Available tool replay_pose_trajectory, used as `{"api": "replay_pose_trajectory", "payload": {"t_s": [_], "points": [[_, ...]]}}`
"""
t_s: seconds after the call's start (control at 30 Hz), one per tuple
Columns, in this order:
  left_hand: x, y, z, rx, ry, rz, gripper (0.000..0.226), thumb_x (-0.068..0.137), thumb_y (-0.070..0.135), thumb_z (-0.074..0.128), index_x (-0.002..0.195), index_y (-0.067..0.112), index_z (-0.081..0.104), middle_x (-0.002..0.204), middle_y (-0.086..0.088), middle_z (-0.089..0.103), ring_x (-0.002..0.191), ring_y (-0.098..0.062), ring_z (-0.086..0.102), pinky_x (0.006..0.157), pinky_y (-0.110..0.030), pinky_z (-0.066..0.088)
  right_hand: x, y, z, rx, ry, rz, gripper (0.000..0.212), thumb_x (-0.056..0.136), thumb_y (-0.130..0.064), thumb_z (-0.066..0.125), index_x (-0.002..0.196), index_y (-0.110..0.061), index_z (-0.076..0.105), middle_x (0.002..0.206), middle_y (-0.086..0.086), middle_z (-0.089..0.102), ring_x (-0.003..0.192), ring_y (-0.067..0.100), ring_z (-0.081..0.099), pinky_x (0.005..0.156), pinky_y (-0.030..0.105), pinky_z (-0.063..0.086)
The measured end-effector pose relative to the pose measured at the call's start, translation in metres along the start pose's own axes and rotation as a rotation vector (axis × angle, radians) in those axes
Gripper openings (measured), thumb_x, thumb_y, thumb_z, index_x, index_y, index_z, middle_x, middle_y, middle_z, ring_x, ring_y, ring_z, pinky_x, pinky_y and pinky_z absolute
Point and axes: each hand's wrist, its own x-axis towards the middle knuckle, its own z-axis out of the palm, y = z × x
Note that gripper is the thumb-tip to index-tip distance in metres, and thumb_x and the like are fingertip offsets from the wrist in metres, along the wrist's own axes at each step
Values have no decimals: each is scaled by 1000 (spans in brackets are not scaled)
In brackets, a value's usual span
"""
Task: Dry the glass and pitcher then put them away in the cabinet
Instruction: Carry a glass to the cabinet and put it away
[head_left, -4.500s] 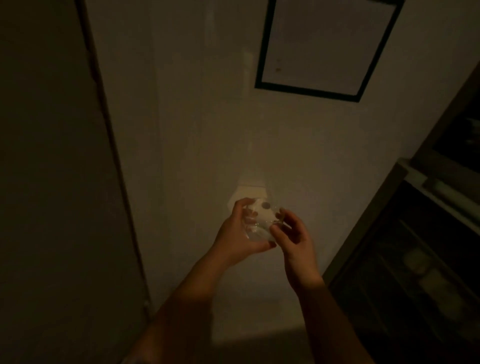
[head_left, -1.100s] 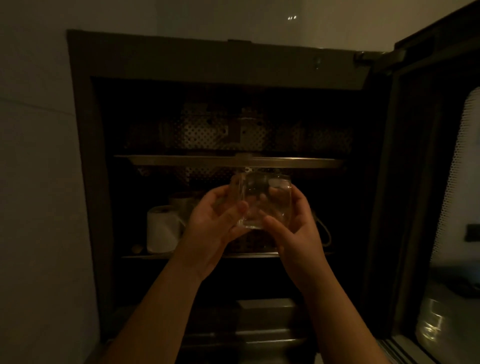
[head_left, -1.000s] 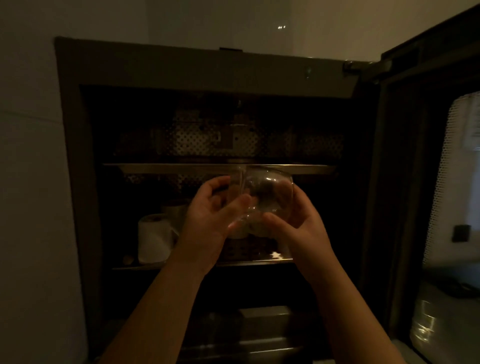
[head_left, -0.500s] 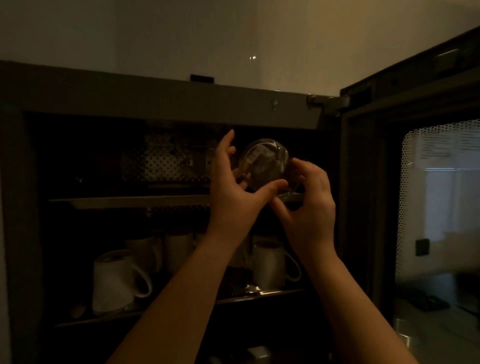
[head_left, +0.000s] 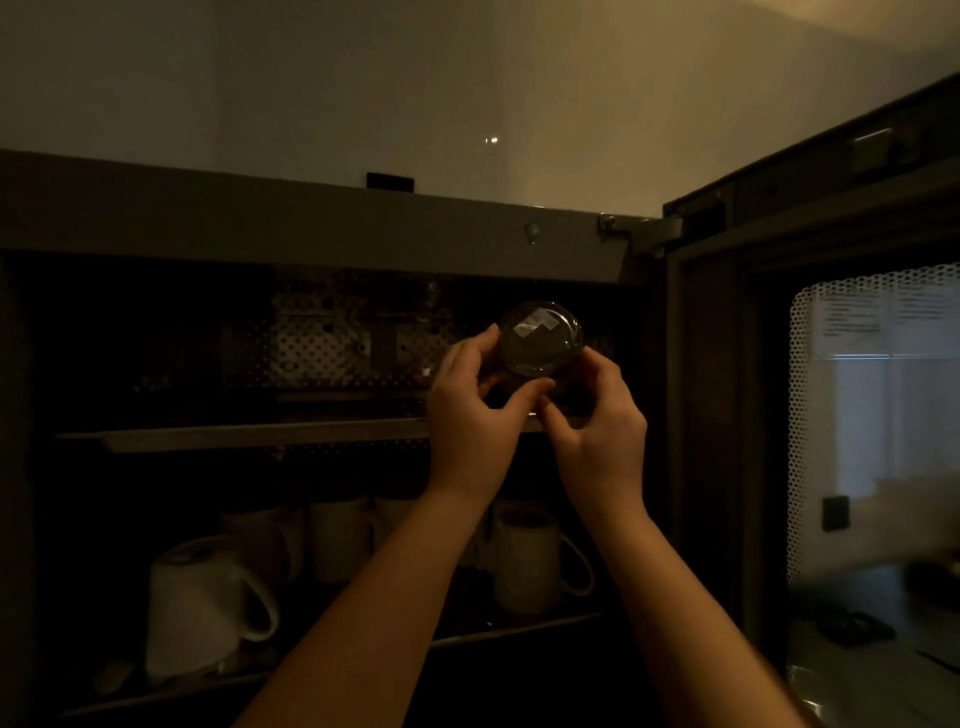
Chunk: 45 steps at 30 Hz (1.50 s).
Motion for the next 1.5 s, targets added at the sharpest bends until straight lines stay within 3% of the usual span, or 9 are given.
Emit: {"api": "replay_pose_trajectory", "payload": {"t_s": [0.2,0.33,0.6,0.8,1.0,1.07,1.17,1.27,1.5], "points": [[11,3,8,302,-32,65,64,77,24,78,134,11,53,122,5,55,113,-6,52,94,-17,44,8,8,-1,-79,-21,35,59,82,-32,70,134,-14,49,124,1,61,115,13,57,95,33,51],[21,2,6,378,-136,-41,51,82,23,74,127,13,52,114,4,61,100,-5,56,74,-5,42,17,13,0,-100,-90,143,63,82,-37,70,137,-15,48,127,2,59,118,15,55,97,38,50],[37,8,-6,659,-503,-122,53,92,17,53,143,20,41,124,-5,59,101,-17,60,86,-37,54,32,17,-8,14,-236,258,21,84,-28,71,103,-23,62,89,-14,62,81,-2,61,65,15,49],[41,10,-4,794,-653,-163,26,86,39,54,106,23,56,86,5,60,73,-13,59,64,-35,53,41,20,-3,-111,-293,299,21,84,-38,69,93,-20,64,83,-4,66,74,12,65,67,33,57],[36,10,0,1024,-698,-102,67,85,63,46,138,21,39,125,-1,56,109,-20,55,81,-35,44,37,17,-3,-267,-330,310,30,90,-43,60,101,-15,60,98,7,64,78,14,60,64,22,49],[25,8,1,1100,-636,4,76,85,62,44,146,18,28,139,-4,47,124,-22,47,97,-42,39,27,17,-6,-326,-285,172,42,95,-33,54,130,-10,52,127,13,54,106,20,57,84,17,39],[3,3,2,1191,-575,139,88,86,57,43,153,16,2,157,-3,21,143,-22,21,113,-53,15,8,17,-5,-333,-155,-115,49,94,-22,49,140,-6,45,144,17,43,131,31,42,108,35,32],[-13,0,6,1246,-568,193,87,89,49,43,152,17,-6,161,-3,5,148,-23,3,115,-59,1,0,28,0,-355,-146,-196,56,84,-27,40,133,-5,53,141,19,48,128,38,45,113,33,21],[-18,-4,14,1327,-540,189,78,92,50,38,153,21,-2,161,-3,5,148,-28,-1,111,-65,-9,0,29,3,-386,-241,-113,62,81,-33,34,135,-9,52,146,16,43,132,35,40,110,30,14]]}}
